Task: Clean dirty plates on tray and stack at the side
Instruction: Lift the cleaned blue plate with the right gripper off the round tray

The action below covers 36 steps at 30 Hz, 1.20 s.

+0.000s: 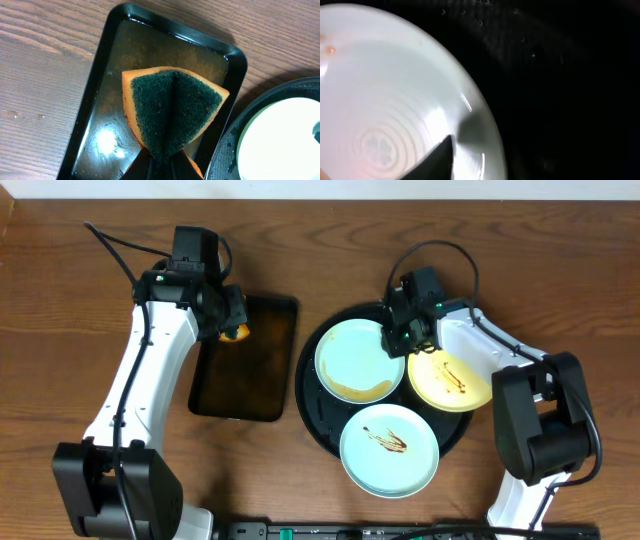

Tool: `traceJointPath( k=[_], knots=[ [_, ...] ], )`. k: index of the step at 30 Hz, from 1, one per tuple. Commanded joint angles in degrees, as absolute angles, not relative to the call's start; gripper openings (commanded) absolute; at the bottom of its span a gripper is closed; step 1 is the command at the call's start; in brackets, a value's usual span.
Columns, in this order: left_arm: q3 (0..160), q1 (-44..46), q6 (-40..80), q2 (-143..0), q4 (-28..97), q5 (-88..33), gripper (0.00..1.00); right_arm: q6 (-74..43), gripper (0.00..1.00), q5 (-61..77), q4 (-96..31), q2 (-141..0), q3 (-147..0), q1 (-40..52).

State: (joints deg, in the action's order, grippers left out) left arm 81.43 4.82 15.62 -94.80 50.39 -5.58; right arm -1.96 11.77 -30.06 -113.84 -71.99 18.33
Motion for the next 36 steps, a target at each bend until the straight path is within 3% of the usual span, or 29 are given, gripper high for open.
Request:
traceJointPath(
  k=[1,3,4,12,24,36],
  knots=[
    [81.4,4.6,15.5,-93.9,50.5,-4.9,0.08,-1.6,0.16,14.0,-30.6,-116.0,-71.9,19.9],
    [81.4,4.6,15.5,-93.9,50.5,-4.9,0.08,-1.7,0.02,14.0,-30.6,-115.7,-71.9,20.3],
    [81.4,4.6,15.5,-93.9,50.5,-4.9,0.08,-1.7,0.01,14.0,-30.6,-115.7,-71.9,20.5],
    [81.4,4.6,15.5,-93.9,50.5,-4.9,0.07,-4.4,0.01,10.0,-30.7,-111.2,-72.0,19.9],
    [81.4,4.6,15.5,-93.9,50.5,-4.9,0.08,1.3,0.01,-14.5,-31.2,-97.0,-72.0,21.7],
    [81.4,4.6,15.5,-93.9,50.2,-4.9,0.08,10.0,0.01,-43.9,-30.1,-96.6,-72.0,33.5]
  ],
)
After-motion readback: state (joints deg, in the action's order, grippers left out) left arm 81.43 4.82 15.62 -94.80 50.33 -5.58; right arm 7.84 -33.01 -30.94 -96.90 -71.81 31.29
